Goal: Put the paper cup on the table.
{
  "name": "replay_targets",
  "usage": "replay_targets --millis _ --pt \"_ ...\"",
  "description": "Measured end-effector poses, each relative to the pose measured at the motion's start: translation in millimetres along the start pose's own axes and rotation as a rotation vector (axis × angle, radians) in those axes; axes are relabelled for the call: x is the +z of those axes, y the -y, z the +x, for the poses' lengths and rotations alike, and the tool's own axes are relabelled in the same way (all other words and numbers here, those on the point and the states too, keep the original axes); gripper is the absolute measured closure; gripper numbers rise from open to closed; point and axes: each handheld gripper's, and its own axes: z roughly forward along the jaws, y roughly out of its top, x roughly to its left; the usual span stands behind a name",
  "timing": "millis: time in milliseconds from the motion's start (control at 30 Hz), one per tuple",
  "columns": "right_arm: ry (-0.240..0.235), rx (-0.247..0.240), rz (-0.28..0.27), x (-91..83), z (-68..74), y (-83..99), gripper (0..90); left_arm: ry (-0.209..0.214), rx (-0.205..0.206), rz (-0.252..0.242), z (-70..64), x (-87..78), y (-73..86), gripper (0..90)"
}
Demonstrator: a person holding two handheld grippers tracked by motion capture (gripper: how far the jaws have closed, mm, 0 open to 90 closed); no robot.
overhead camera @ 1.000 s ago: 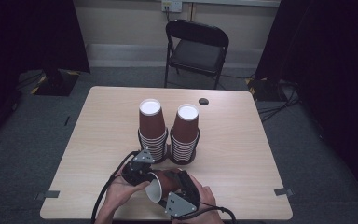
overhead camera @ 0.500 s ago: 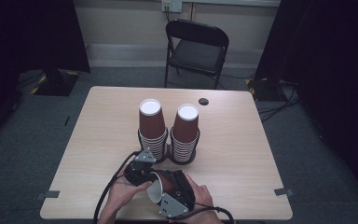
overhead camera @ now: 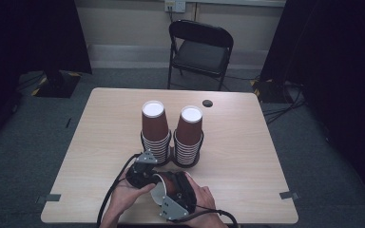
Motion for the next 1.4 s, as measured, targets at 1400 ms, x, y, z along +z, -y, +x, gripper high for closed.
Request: replay_targets --millis 1400 --pt "0.012 0.134 -0.058 -1.5 -8.7 9.8 10.6 0.000 -0.051 -0.181 8.4 -13.7 15.9 55.0"
